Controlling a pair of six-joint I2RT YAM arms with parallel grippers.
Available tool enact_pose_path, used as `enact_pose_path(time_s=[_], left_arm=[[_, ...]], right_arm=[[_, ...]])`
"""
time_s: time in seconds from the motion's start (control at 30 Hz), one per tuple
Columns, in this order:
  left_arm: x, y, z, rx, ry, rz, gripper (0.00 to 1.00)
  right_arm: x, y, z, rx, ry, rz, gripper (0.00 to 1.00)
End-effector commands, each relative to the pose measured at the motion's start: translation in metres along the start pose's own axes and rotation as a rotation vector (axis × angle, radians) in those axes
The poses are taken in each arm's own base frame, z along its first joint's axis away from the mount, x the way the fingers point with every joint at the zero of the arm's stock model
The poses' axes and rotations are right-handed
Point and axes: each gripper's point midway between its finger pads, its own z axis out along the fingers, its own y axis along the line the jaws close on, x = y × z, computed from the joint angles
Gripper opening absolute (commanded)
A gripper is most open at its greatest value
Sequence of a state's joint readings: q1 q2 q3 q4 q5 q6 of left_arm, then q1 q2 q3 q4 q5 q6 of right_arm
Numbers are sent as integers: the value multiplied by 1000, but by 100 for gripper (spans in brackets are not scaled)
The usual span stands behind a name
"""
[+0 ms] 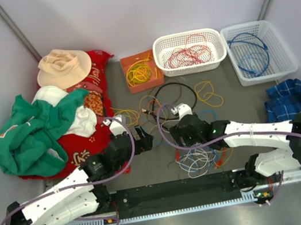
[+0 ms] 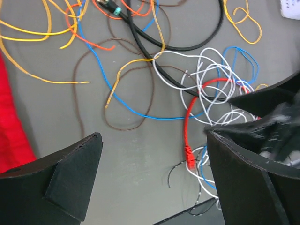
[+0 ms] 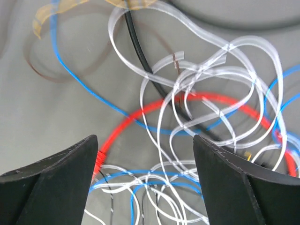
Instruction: Untangle the cables
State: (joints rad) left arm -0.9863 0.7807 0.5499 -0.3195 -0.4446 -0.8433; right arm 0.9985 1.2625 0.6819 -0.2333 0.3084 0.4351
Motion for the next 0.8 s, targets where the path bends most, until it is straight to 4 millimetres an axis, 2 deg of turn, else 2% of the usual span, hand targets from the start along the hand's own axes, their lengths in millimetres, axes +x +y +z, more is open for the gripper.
enact_pose_path(time_s=[0.0,0.2,0.37,0.47,0.53,0.57,0.63,0.67,0.73,0.77], left_arm=[[-11,-26,1,100,-28,-43,96],[-14,-26,-3,112,-40,-52,96],[-17,-20,-11,109,-59,-73,96],[-15,-15,-14,106,-61,-86,96],[-15,-12,-15,101,-65,-93,96],[-15,-11,-15,99,-65,-94,96],[-14,-9,-16,92,-67,-93,96],[-15,-8,-16,91,-68,-91,96],[-15,-8,-15,88,-71,-92,96],[-15,-8,-15,88,-73,-91,96]], right_arm=[[35,-3,6,2,83,70,84],[41,14,27,-47,99,132,92],[45,29,50,-69,149,143,93],[58,34,65,-63,209,134,88],[69,34,72,-55,254,126,81],[72,34,73,-53,266,123,73],[82,26,74,-19,295,115,65],[89,23,75,-2,314,104,56],[98,11,75,58,339,80,45],[111,1,73,104,386,57,35]])
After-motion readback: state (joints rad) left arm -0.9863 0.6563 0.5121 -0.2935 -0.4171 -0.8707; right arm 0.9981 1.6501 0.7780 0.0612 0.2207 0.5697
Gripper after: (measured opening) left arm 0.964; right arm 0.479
